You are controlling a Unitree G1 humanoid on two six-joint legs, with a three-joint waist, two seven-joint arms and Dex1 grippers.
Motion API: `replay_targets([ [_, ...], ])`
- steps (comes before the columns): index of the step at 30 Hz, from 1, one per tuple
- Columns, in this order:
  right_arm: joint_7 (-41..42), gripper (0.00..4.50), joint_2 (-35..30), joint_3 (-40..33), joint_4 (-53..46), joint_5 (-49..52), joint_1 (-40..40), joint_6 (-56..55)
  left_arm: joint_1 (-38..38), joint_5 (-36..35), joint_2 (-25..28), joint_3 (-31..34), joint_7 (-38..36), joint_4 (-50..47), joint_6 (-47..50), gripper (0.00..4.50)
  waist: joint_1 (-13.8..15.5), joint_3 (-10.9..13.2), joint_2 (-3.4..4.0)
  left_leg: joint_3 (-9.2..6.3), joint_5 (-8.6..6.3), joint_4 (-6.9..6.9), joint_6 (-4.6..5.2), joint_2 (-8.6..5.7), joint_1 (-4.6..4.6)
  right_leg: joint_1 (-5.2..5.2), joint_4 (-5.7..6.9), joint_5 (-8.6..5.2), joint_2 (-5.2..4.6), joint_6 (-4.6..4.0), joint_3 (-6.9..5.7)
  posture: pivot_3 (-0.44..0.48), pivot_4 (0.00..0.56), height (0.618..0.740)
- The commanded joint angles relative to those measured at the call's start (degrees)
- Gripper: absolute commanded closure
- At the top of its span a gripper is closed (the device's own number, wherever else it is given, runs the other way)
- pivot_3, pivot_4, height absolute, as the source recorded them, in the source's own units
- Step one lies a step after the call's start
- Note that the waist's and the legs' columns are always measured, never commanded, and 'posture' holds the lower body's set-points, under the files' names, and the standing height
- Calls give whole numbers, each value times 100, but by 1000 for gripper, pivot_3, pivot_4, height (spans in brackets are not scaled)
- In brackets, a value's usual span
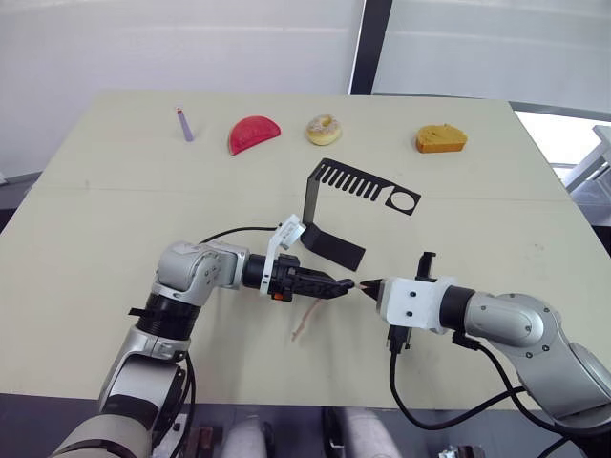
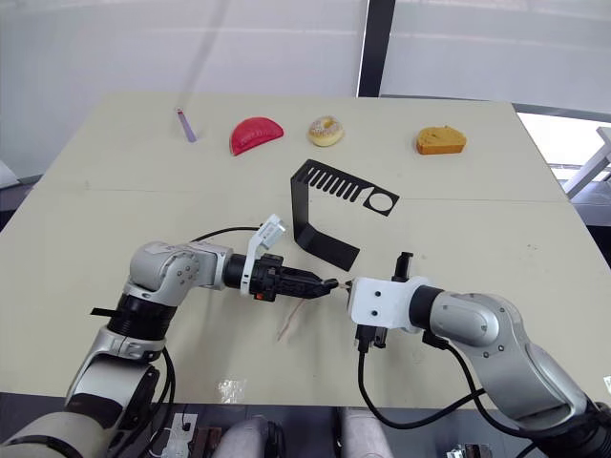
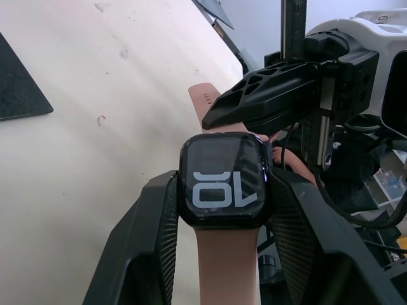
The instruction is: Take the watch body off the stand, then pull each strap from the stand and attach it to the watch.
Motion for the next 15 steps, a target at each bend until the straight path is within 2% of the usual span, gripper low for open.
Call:
replay_targets([
  [1,7,4500,75,-4,-114,-47,-108,-12,-58,-274,-114,24,-54,-311,-9,2910,0,0,0,0,0,0,0,0,0,0,0,0,0,0,0,0,150,737],
  [15,19,4500,95,-38,-99,-42,-166,43,-39,-268,-104,27,-40,-308,-39,2910,0,0,0,0,0,0,0,0,0,0,0,0,0,0,0,0,150,737],
])
